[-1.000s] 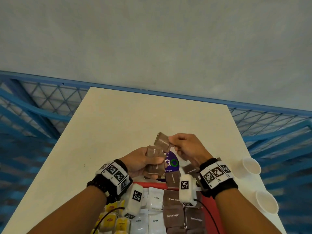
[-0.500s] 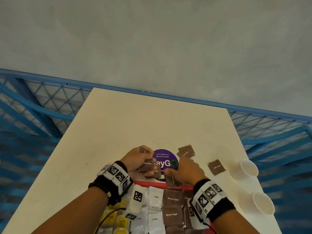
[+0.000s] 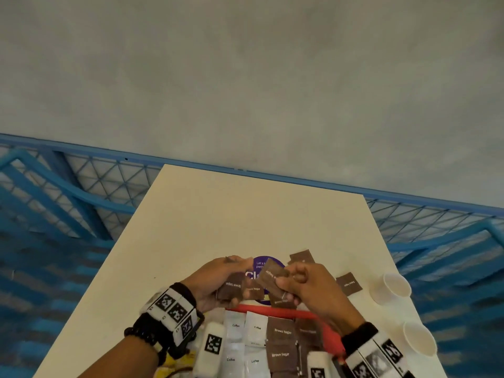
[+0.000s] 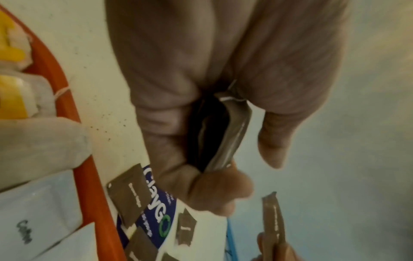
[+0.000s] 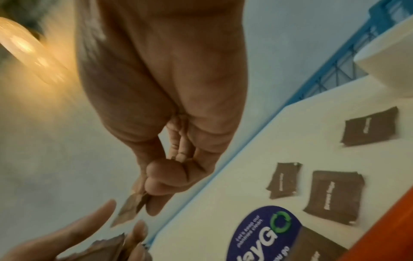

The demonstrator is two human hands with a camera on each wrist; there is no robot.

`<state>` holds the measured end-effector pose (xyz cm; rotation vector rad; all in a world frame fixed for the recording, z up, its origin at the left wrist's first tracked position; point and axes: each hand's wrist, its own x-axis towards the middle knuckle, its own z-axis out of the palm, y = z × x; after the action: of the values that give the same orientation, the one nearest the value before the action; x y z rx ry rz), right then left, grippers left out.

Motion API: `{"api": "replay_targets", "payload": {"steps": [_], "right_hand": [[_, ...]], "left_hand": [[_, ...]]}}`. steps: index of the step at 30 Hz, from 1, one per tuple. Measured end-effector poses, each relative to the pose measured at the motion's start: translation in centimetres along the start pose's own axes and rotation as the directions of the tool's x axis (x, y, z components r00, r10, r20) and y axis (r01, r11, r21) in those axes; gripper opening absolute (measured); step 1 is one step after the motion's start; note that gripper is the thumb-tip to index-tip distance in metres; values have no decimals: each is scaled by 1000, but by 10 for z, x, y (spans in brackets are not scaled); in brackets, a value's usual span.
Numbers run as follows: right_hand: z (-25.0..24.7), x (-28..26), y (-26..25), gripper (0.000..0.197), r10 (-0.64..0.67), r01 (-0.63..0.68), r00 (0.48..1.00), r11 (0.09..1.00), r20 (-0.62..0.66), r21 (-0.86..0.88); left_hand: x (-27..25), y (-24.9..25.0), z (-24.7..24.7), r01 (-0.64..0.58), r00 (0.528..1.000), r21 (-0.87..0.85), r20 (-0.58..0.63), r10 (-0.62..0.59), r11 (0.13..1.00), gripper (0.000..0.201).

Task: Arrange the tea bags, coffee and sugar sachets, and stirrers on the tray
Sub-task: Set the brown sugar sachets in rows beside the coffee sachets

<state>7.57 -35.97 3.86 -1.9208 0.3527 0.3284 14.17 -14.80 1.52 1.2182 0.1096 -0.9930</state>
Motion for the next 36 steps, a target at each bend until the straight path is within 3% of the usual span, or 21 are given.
{"api": "replay_targets", "payload": {"steps": [3,6,9,13,19,21,23,25,28,30,32,36], "right_hand": [[0,-44,-12,12,-40,39,999,999,15,19],[1,-83,-20,28,-66,64,997,997,47,46],[3,-119,-23,26,-149,149,989,982,-12,113],[7,-164,-14,16,-255,300,944,927,-210,224],[17,-215,20,30,-294,383,880,904,-372,191],[11,-225,24,22,-314,323,913,946,-262,-7],[8,-234,25,29,-303,298,953,938,3,-179],[7,-241,26,20,-330,338,940,935,89,-109],[8,-244,34,15,-330,351,932,925,-152,146],[12,-245,43,15,-231,322,934,874,-272,365],[20,-245,54,20,-143,247,960,835,-240,491],[26,-250,62,18,-87,154,982,880,-167,450]], "left_hand": [[-36,-4,20,-155,985,208,109,134,966,26],[-69,-14,38,-282,959,337,90,267,898,19],[-100,-24,53,-342,940,294,120,320,893,18],[-136,-46,69,-415,909,247,163,385,876,17],[-161,-85,91,-458,884,273,236,403,846,15],[-165,-89,95,-474,876,452,330,352,756,19],[-169,-86,103,-497,864,628,420,277,600,20],[-173,-81,112,-513,858,684,432,279,519,17],[-175,-84,118,-486,867,669,292,403,562,20],[-175,-97,122,-428,894,692,229,386,581,25],[-172,-116,127,-387,916,689,208,344,613,28],[-162,-136,122,-355,934,565,189,302,745,24]]}}
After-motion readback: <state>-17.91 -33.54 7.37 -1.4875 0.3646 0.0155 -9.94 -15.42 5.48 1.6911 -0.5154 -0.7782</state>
